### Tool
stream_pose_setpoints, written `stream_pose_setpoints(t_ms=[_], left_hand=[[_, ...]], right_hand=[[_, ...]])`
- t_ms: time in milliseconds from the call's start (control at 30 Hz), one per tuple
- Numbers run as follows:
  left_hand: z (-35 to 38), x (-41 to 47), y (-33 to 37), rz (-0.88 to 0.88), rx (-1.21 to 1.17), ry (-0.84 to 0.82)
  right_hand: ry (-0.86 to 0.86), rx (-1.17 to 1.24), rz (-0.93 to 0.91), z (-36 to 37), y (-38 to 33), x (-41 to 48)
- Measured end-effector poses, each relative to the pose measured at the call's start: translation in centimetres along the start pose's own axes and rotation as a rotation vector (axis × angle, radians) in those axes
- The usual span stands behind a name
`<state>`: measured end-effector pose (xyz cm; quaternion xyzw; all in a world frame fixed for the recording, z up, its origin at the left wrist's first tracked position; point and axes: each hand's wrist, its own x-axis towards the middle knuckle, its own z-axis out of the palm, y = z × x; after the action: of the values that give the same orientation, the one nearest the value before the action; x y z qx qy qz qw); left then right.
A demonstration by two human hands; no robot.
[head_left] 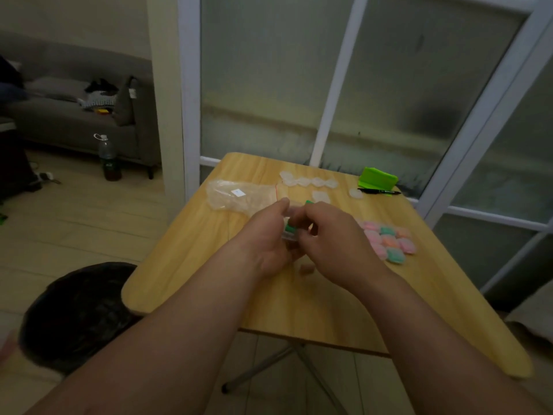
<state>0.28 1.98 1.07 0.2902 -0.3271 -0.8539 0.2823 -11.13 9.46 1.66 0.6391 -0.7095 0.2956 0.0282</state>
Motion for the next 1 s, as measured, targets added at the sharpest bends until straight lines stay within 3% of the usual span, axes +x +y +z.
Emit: stream_pose_setpoints(t_ms=[367, 667, 833, 1000], left_hand=[[-0.3, 0.8, 0.1, 0.003, -0.011, 0.032], [-1.2, 0.5, 2.0, 0.073, -0.019, 0.111], [-2.6, 0.4, 3.6, 0.204, -0.069, 0.288], [-3.3, 0.4, 4.0, 0.212, -0.086, 0.314]], right_hand=[[0.010, 0.005, -0.056, 0.5, 0.7, -0.2], [0.175, 0.249, 0.119, 0.6, 1.9, 1.0], [0.131, 0.115, 0.288, 2.2, 3.6, 3.5], [-0.052, -0.166, 0.228, 3.8, 3.1, 6.2]])
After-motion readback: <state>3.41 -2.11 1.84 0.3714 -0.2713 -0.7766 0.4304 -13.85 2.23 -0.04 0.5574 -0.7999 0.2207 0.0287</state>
